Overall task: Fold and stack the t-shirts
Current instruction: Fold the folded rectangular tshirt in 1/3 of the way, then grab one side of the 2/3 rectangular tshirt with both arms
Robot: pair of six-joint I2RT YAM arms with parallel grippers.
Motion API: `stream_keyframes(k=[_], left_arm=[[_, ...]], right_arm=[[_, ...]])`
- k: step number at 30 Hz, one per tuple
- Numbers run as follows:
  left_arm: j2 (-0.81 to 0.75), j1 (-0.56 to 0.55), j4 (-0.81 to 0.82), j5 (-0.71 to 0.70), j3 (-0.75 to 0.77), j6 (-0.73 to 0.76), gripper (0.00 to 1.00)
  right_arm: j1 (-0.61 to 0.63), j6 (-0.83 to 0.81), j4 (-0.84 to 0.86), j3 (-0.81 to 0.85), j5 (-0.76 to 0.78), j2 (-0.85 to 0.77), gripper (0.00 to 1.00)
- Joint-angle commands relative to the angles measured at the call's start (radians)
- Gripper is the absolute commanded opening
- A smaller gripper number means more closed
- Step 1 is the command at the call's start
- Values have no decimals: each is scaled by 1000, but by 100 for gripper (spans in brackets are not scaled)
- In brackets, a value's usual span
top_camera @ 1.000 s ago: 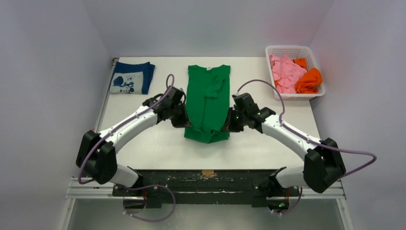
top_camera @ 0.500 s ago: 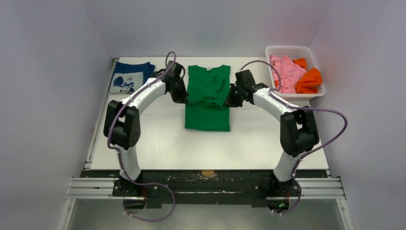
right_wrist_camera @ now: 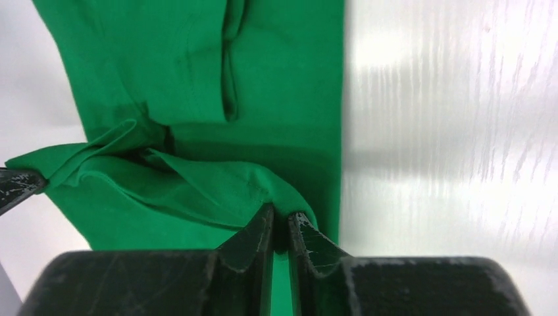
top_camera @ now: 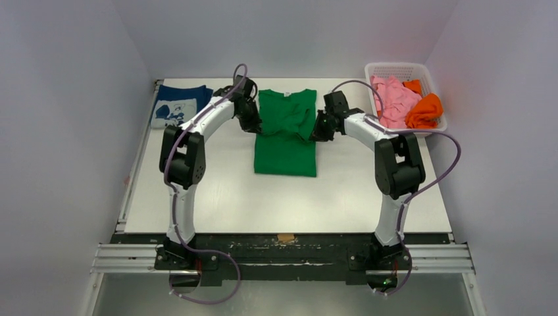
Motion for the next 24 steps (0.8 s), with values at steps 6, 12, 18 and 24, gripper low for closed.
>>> stream_keyframes(k=[6,12,18,24], left_arm=[[56,39,-85,12,172,32,68],[-120,44,-37,63,-30,40,83],[-335,42,67,128,-408,6,81],[-395,39,171,160,-647,-50,62]], right_arm=[[-35,-27,3,171,-6,57,77],[-36,-59,23,27,-30,-69,84],[-26,-51,66,-270,-132,-243,79],[-1,-66,108,-455,-167,-325,73]])
